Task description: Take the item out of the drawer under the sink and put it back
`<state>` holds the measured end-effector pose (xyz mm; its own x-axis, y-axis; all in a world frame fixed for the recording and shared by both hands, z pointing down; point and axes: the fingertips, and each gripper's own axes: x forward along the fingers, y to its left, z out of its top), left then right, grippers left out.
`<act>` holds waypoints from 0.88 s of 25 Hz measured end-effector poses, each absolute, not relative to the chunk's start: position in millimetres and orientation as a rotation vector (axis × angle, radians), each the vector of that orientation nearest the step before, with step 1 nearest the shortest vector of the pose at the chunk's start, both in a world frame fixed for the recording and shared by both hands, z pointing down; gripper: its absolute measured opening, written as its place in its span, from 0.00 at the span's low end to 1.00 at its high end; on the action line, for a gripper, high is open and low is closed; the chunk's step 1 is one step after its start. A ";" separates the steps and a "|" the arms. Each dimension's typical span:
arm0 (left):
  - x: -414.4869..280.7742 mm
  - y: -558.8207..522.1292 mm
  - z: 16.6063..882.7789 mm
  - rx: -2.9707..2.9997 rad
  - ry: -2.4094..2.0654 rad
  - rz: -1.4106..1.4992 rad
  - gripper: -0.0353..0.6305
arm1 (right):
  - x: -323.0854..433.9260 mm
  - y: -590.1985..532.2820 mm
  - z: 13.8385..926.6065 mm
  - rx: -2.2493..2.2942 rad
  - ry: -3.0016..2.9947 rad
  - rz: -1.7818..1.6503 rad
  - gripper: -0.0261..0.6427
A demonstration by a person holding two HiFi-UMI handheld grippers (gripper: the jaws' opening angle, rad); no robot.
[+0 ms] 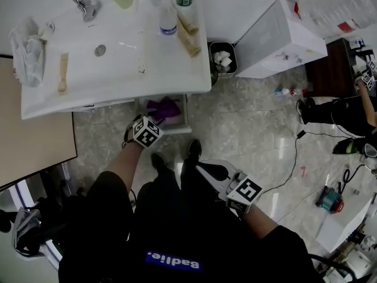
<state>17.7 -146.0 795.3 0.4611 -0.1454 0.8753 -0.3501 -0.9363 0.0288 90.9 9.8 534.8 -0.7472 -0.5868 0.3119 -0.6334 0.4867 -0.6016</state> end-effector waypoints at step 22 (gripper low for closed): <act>19.2 -175.0 912.7 2.430 -0.290 1.757 0.30 | 108.0 13.3 587.8 1.093 -2.504 1.205 0.04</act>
<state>19.2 -175.0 912.7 0.3039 -0.0794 0.9494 -0.2296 -0.9732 -0.0080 108.0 13.3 587.8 -0.7215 -0.5479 0.4234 -0.6727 0.4097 -0.6162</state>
